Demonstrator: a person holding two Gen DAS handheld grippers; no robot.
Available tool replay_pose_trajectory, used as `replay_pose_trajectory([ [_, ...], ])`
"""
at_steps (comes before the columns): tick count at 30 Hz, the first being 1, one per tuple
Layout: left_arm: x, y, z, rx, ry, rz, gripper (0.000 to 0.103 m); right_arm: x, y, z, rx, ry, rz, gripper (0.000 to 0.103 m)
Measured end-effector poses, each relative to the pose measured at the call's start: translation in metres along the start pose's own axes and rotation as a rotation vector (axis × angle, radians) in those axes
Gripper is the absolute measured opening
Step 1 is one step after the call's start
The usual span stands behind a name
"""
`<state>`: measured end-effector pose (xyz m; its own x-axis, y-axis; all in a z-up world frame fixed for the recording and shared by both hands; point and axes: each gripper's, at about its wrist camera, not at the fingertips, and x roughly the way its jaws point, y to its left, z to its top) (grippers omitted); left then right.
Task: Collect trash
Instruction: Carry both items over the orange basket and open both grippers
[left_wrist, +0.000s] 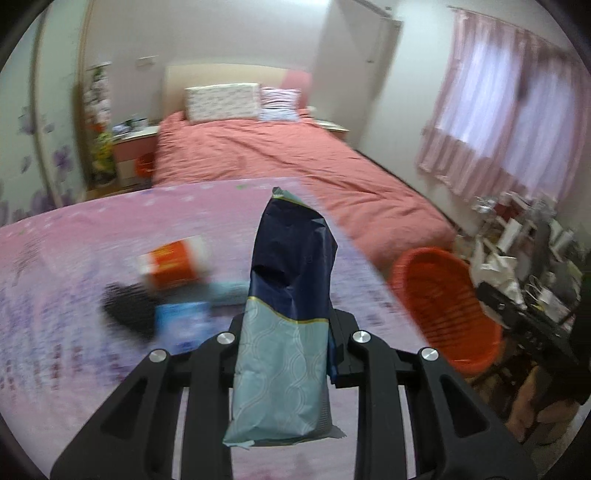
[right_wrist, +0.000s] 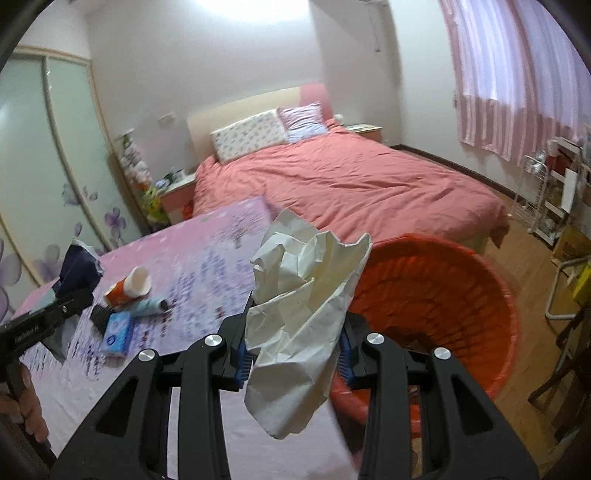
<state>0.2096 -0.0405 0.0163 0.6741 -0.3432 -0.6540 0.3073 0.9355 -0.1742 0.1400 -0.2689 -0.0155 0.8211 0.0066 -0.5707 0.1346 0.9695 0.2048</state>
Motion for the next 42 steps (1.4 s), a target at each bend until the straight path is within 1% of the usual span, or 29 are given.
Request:
replay_pose_trajectory([
  [5, 0.033, -0.068, 0.0, 0.057, 0.037, -0.119, 0.026, 0.001, -0.036, 0.007, 0.059, -0.014, -0.038, 0.037],
  [9, 0.057, -0.11, -0.001, 0.08, 0.072, -0.197, 0.026, 0.008, -0.061, 0.008, 0.108, -0.006, -0.061, 0.037],
  [15, 0.094, -0.155, -0.005, 0.122, 0.117, -0.265, 0.027, 0.022, -0.089, 0.01, 0.145, 0.01, -0.084, 0.037],
  [18, 0.114, -0.174, -0.007, 0.134, 0.145, -0.286, 0.028, 0.026, -0.102, 0.01, 0.169, 0.019, -0.07, 0.038],
  [19, 0.119, -0.179, -0.008, 0.139, 0.153, -0.288, 0.031, 0.028, -0.105, 0.01, 0.173, 0.023, -0.067, 0.04],
  [20, 0.127, -0.185, -0.008, 0.146, 0.16, -0.285, 0.034, 0.03, -0.108, 0.01, 0.176, 0.026, -0.062, 0.041],
  [21, 0.132, -0.187, -0.008, 0.151, 0.166, -0.279, 0.04, 0.032, -0.111, 0.01, 0.181, 0.026, -0.065, 0.043],
  [22, 0.139, -0.189, -0.009, 0.154, 0.172, -0.263, 0.047, 0.033, -0.114, 0.01, 0.185, 0.026, -0.068, 0.051],
  [24, 0.144, -0.191, -0.01, 0.154, 0.179, -0.243, 0.056, 0.036, -0.119, 0.009, 0.197, 0.027, -0.07, 0.062],
  [28, 0.152, -0.182, -0.014, 0.139, 0.183, -0.198, 0.065, 0.038, -0.126, 0.005, 0.209, 0.028, -0.079, 0.066],
  [33, 0.147, -0.155, -0.015, 0.122, 0.179, -0.139, 0.069, 0.036, -0.117, 0.001, 0.182, 0.028, -0.102, 0.068],
  [37, 0.133, -0.134, -0.019, 0.13, 0.16, -0.07, 0.072, 0.035, -0.101, 0.0, 0.135, 0.033, -0.108, 0.068],
  [42, 0.111, -0.087, -0.023, 0.098, 0.146, 0.019, 0.073, 0.037, -0.079, -0.003, 0.082, 0.047, -0.092, 0.068],
])
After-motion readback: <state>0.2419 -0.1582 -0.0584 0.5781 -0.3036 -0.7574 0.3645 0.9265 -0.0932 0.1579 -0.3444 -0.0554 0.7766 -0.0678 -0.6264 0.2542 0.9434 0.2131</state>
